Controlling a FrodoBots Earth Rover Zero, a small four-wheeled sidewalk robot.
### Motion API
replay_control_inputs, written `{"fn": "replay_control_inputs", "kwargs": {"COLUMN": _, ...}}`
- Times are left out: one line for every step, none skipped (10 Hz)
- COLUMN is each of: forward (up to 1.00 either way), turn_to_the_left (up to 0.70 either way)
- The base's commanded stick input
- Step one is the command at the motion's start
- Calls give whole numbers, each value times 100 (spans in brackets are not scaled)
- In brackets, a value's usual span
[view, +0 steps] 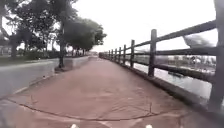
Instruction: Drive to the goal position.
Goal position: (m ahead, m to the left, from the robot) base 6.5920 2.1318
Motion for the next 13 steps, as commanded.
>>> {"fn": "replay_control_inputs", "kwargs": {"forward": 100, "turn_to_the_left": 0}}
{"fn": "replay_control_inputs", "kwargs": {"forward": 100, "turn_to_the_left": 0}}
{"fn": "replay_control_inputs", "kwargs": {"forward": 100, "turn_to_the_left": 0}}
{"fn": "replay_control_inputs", "kwargs": {"forward": 100, "turn_to_the_left": 0}}
{"fn": "replay_control_inputs", "kwargs": {"forward": 100, "turn_to_the_left": 0}}
{"fn": "replay_control_inputs", "kwargs": {"forward": 100, "turn_to_the_left": 0}}
{"fn": "replay_control_inputs", "kwargs": {"forward": 100, "turn_to_the_left": 0}}
{"fn": "replay_control_inputs", "kwargs": {"forward": 100, "turn_to_the_left": 0}}
{"fn": "replay_control_inputs", "kwargs": {"forward": 100, "turn_to_the_left": 0}}
{"fn": "replay_control_inputs", "kwargs": {"forward": 100, "turn_to_the_left": 0}}
{"fn": "replay_control_inputs", "kwargs": {"forward": 100, "turn_to_the_left": 0}}
{"fn": "replay_control_inputs", "kwargs": {"forward": 100, "turn_to_the_left": 0}}
{"fn": "replay_control_inputs", "kwargs": {"forward": 100, "turn_to_the_left": 0}}
